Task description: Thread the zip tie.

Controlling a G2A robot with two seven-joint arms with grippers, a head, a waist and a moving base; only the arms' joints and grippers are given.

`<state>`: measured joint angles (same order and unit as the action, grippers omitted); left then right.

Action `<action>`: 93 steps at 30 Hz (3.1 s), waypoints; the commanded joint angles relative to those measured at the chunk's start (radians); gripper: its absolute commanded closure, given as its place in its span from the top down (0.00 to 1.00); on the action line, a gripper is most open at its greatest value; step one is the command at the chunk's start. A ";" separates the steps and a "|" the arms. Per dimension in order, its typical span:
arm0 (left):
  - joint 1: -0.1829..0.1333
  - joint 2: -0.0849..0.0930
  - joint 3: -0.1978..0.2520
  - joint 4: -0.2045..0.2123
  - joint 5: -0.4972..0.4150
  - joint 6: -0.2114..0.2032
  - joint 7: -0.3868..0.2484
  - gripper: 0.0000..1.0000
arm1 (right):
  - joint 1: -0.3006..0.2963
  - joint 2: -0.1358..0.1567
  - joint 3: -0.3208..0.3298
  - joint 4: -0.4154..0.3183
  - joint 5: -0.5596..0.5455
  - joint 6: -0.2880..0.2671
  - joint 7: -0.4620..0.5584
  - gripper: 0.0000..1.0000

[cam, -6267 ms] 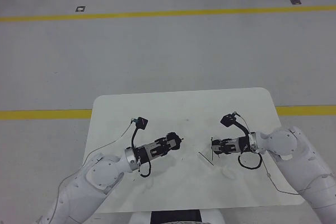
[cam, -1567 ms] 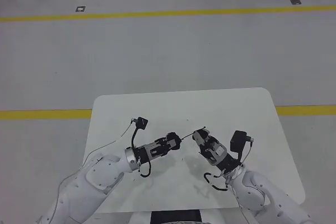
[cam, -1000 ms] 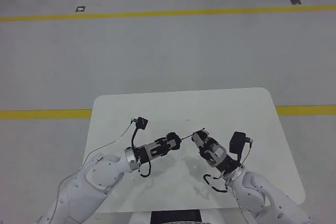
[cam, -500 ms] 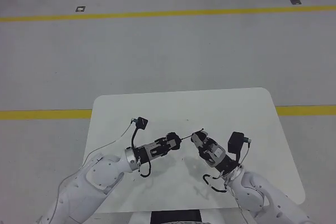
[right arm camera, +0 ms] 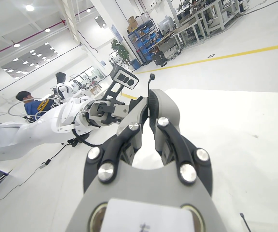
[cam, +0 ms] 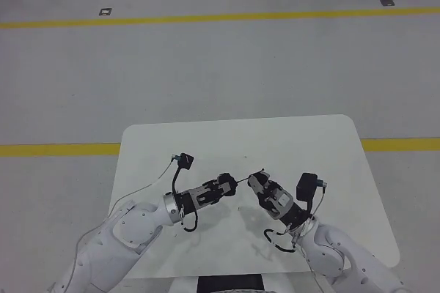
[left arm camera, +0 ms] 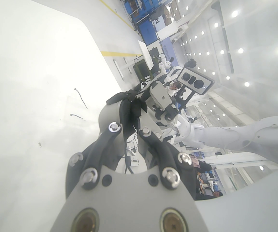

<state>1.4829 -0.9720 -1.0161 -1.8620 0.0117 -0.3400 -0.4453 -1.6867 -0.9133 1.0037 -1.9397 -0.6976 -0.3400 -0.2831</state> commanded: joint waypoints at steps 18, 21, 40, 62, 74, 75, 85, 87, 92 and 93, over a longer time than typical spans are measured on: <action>0.000 0.000 0.000 0.000 0.000 0.000 0.000 0.00 | 0.020 0.011 -0.024 0.024 0.011 0.000 -0.006 0.00; 0.000 0.000 0.000 0.000 0.000 0.000 0.000 0.00 | 0.021 0.011 -0.023 0.030 0.018 0.000 -0.004 0.00; 0.000 0.000 0.000 0.000 0.000 0.000 0.000 0.00 | 0.039 0.012 -0.050 0.030 0.046 0.000 -0.012 0.00; 0.000 0.000 0.000 0.000 0.000 0.000 0.000 0.00 | 0.062 0.017 -0.076 0.050 0.064 0.000 -0.006 0.00; 0.000 0.000 0.000 0.000 0.000 0.000 0.000 0.00 | 0.078 0.022 -0.100 0.063 0.062 0.000 0.013 0.00; 0.000 0.000 0.000 0.000 0.000 0.000 0.000 0.00 | 0.078 0.023 -0.100 0.063 0.062 0.000 0.008 0.00; 0.000 0.000 0.000 0.000 0.000 0.000 0.000 0.00 | 0.080 0.027 -0.110 0.052 0.058 0.000 -0.043 0.00; 0.000 0.000 0.000 0.000 0.000 0.000 0.000 0.00 | 0.084 0.028 -0.116 0.055 0.059 0.000 -0.035 0.00; 0.000 0.000 0.000 0.000 0.000 0.000 0.000 0.00 | 0.093 0.029 -0.124 0.062 0.060 0.000 -0.020 0.00; 0.000 0.000 0.000 0.000 0.000 0.000 0.000 0.00 | 0.094 0.030 -0.125 0.063 0.060 0.000 -0.020 0.00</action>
<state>1.4829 -0.9720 -1.0161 -1.8620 0.0117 -0.3400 -0.4453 -1.5941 -0.8840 0.8794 -1.8779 -0.6379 -0.3400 -0.3030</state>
